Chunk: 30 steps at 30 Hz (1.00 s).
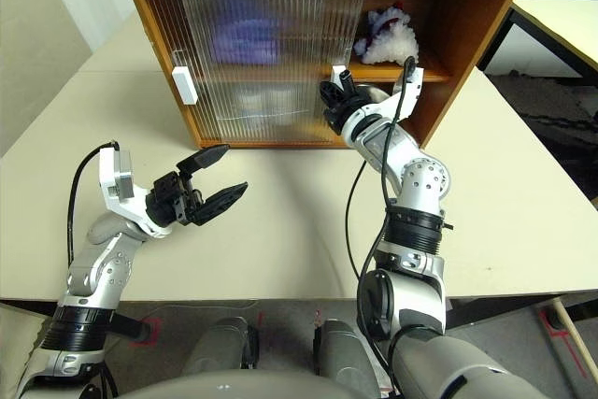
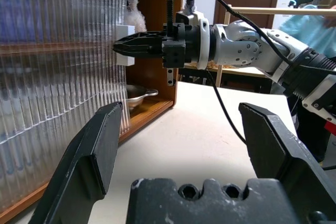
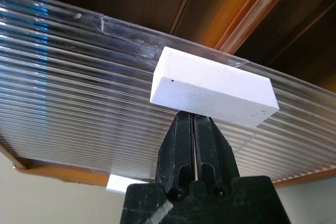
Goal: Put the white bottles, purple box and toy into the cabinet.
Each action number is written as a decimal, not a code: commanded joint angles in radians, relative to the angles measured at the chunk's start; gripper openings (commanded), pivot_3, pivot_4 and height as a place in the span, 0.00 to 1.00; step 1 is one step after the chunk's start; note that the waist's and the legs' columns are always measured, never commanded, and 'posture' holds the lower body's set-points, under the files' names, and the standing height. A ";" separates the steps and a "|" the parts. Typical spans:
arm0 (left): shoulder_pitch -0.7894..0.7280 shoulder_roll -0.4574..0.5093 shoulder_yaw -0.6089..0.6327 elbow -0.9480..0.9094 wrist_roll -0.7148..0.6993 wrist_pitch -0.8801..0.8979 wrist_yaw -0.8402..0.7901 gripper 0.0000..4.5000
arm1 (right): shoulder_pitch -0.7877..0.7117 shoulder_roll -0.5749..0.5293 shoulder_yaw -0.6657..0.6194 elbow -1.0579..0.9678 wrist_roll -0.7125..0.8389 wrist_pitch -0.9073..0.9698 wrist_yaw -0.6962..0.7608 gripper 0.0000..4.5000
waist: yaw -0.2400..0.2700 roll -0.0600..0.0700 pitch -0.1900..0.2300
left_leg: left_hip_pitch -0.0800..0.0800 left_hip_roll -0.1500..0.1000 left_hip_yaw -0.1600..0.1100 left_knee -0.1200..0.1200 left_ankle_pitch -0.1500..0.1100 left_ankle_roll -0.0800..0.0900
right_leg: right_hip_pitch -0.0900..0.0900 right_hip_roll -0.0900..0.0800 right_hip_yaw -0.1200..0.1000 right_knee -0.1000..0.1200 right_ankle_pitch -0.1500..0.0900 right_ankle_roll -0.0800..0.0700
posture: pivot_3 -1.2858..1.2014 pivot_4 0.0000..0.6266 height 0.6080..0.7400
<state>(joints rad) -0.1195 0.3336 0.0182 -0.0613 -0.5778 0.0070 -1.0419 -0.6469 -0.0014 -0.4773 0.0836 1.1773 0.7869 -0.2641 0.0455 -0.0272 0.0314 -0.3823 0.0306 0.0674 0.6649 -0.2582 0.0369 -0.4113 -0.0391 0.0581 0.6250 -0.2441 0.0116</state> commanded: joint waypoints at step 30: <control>-0.026 -0.007 -0.017 0.042 0.016 -0.003 -0.025 1.00 | 0.021 -0.230 -0.117 0.097 -0.155 -0.208 0.044 0.01 | -0.024 0.000 0.000 | -0.002 -0.001 0.000 0.001 0.001 0.001 | 0.000 0.000 0.001 -0.001 0.001 0.001 | 0.58 0.00 1.00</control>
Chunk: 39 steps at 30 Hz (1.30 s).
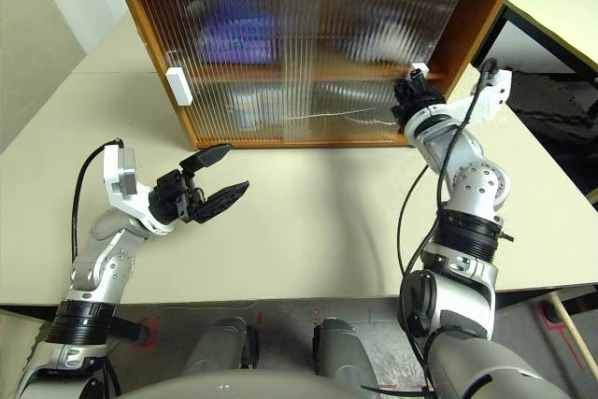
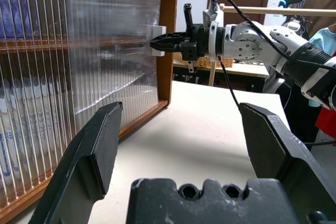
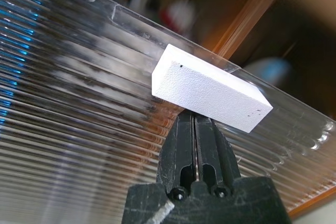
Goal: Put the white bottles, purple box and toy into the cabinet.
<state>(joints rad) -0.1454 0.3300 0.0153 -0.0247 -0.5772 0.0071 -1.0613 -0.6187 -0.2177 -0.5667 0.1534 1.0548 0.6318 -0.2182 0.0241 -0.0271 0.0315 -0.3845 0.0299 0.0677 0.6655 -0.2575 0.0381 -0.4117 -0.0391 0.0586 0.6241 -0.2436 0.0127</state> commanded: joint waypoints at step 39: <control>0.064 -0.004 0.080 0.075 0.160 -0.031 0.265 1.00 | 0.452 -0.385 0.072 -0.117 -0.126 0.034 0.709 0.48 | 0.001 -0.002 0.011 | -0.001 -0.001 0.000 0.000 0.000 0.000 | 0.002 -0.001 0.000 -0.001 -0.002 0.001 | 0.56 0.07 1.00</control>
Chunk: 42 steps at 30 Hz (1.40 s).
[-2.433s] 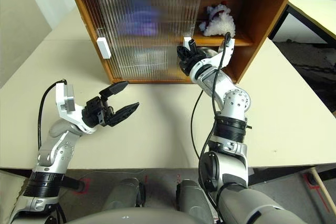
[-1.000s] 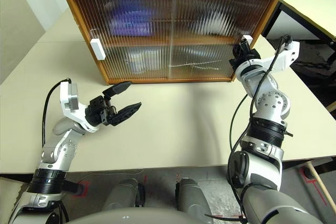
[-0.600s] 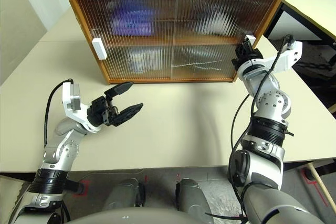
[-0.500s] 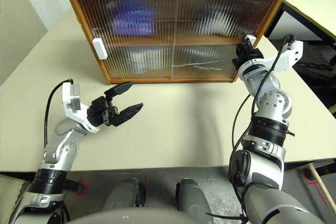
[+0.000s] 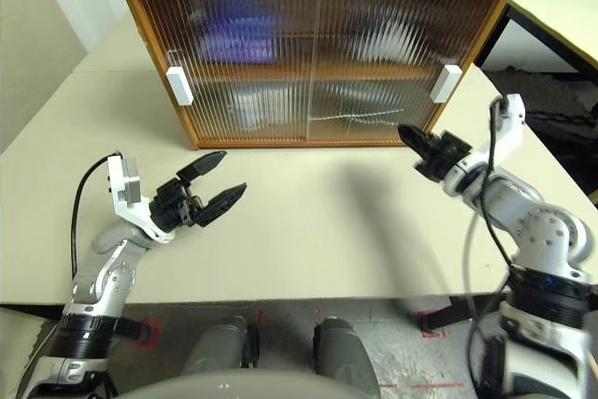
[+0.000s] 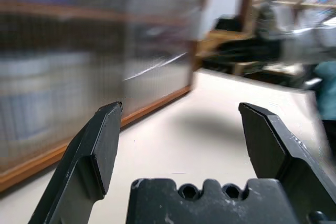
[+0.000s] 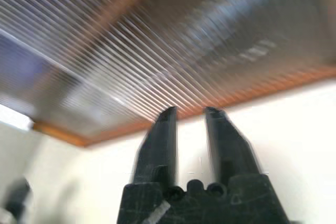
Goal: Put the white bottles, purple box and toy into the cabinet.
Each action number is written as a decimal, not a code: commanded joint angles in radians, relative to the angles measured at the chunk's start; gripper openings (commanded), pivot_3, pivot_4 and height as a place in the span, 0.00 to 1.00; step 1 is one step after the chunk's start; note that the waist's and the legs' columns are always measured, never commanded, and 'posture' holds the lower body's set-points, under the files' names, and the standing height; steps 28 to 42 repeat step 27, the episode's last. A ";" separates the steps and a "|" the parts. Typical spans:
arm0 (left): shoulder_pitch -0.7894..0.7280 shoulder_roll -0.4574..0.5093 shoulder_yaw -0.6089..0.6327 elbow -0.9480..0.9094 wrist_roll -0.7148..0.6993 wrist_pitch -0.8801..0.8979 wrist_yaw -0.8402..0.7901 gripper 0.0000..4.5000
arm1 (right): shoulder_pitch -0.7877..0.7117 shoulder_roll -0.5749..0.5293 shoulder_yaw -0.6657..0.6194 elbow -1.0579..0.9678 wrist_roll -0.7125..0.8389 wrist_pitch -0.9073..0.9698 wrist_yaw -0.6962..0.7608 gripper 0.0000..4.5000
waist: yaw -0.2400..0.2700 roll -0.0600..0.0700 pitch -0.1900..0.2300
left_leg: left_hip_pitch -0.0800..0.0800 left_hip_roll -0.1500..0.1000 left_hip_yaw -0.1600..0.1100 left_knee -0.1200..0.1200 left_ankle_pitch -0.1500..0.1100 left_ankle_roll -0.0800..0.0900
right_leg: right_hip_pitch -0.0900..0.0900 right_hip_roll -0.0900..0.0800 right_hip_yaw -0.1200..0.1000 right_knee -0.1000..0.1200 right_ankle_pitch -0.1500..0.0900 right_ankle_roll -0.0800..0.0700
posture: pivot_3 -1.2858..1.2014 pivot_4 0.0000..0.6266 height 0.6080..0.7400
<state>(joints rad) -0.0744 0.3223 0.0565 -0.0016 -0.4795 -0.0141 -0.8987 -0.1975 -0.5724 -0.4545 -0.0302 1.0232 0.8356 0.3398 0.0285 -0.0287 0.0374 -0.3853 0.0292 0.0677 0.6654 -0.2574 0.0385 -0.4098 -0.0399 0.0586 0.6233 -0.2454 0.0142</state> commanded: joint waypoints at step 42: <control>-0.003 -0.029 0.217 0.142 0.207 0.036 0.608 1.00 | -0.226 -0.128 -0.066 1.223 -0.574 -1.240 0.668 0.99 | 0.015 -0.012 0.021 | 0.011 0.000 0.004 -0.002 -0.001 -0.001 | 0.004 -0.005 0.002 0.001 0.004 -0.006 | 0.57 0.05 1.00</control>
